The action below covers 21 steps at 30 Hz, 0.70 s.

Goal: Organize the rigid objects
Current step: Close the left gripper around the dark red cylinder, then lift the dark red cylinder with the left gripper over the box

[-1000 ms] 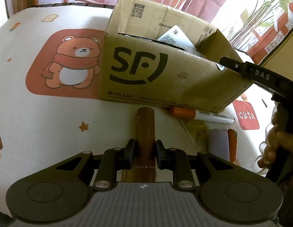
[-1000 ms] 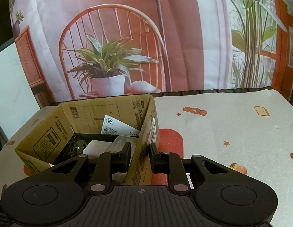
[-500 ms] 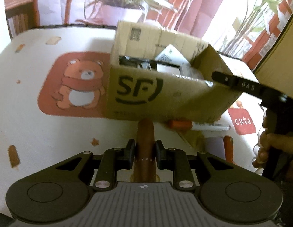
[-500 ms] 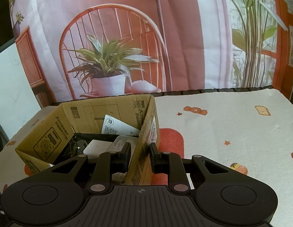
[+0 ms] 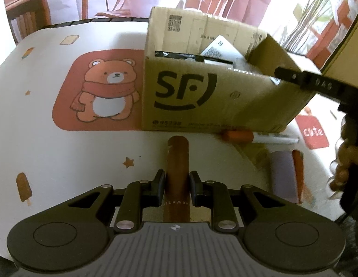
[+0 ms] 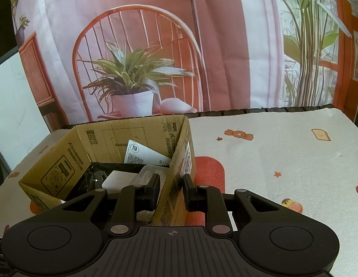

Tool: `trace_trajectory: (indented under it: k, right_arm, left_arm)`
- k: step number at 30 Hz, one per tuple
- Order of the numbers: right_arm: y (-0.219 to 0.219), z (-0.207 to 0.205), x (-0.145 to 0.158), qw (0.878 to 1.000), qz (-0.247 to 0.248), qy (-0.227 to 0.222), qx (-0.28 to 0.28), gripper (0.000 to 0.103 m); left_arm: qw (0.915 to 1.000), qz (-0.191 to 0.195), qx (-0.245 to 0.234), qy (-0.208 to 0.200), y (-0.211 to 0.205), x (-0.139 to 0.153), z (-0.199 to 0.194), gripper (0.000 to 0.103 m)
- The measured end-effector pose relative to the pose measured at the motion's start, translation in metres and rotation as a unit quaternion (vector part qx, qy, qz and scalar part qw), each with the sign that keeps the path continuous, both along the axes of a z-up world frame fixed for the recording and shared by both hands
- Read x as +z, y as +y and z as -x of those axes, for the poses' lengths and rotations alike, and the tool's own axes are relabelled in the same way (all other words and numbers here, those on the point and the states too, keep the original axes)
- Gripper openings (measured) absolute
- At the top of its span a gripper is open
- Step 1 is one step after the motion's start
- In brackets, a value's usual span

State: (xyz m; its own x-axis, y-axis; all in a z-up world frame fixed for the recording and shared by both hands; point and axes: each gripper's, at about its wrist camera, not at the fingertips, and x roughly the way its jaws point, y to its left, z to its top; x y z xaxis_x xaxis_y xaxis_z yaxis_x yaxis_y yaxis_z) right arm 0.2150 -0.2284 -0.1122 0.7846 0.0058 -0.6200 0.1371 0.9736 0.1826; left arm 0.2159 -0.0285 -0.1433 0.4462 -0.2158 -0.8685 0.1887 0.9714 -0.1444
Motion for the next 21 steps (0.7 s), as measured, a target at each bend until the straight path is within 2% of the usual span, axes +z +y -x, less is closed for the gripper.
trace_trajectory:
  k: [9, 16, 21]
  right_arm:
    - [0.000, 0.000, 0.000, 1.000, 0.000, 0.000, 0.000, 0.020]
    - [0.001, 0.000, 0.000, 1.000, 0.000, 0.000, 0.000, 0.021]
    - [0.000, 0.000, 0.000, 1.000, 0.000, 0.000, 0.001, 0.021]
  left_arm:
    - [0.9975, -0.054, -0.040, -0.022, -0.019, -0.007, -0.007, 0.024]
    - [0.9966, -0.052, -0.050, -0.040, -0.017, -0.005, -0.003, 0.024]
    - [0.9946, -0.033, -0.064, -0.075, -0.015, 0.019, 0.008, 0.024]
